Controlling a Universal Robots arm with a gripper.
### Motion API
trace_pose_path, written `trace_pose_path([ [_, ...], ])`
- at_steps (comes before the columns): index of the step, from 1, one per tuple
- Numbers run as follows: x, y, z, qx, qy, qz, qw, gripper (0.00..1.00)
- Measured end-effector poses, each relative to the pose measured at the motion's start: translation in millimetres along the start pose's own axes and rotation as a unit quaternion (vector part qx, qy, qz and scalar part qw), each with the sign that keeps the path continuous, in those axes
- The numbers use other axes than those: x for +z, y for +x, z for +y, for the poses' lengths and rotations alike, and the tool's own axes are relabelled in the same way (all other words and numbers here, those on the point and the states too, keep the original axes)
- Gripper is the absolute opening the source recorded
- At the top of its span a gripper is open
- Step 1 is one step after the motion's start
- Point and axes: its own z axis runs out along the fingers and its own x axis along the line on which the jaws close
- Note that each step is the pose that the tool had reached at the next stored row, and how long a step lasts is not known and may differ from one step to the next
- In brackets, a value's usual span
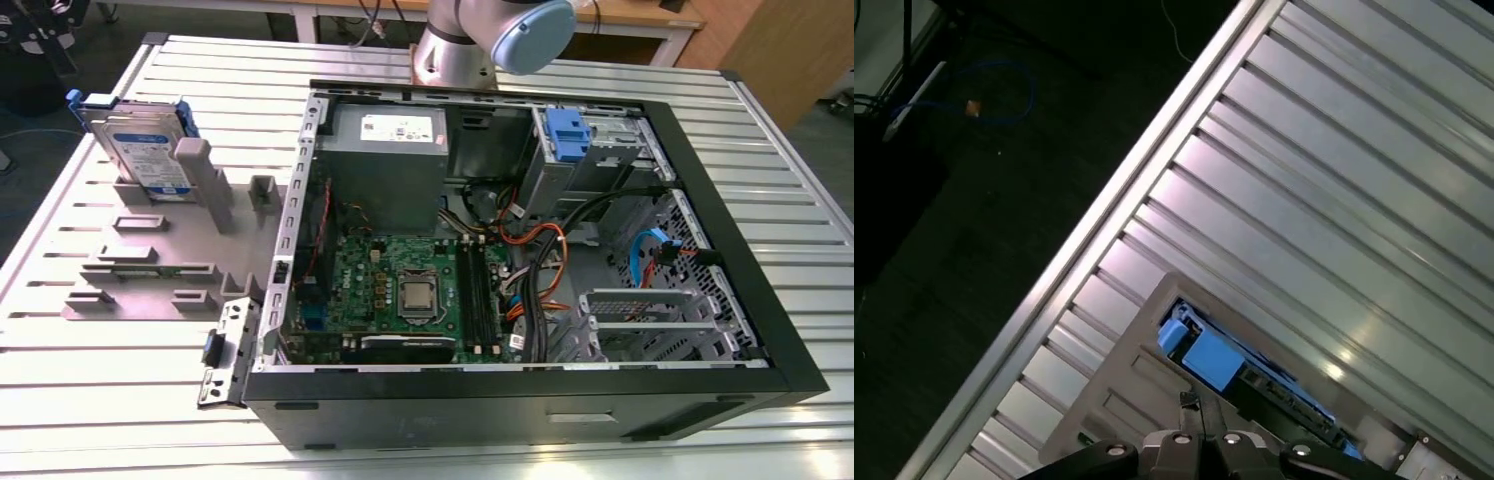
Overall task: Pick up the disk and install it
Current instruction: 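Pick up the disk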
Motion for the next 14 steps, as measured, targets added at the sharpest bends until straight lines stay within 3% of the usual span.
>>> trace_pose_path([
  [7, 0.1, -0.7, -0.5, -0.039, 0.0, 0.0017, 0.99924, 0.11],
  [14, 0.2, -1.1, -0.8, -0.079, 0.0, 0.0034, 0.99689, 0.11],
])
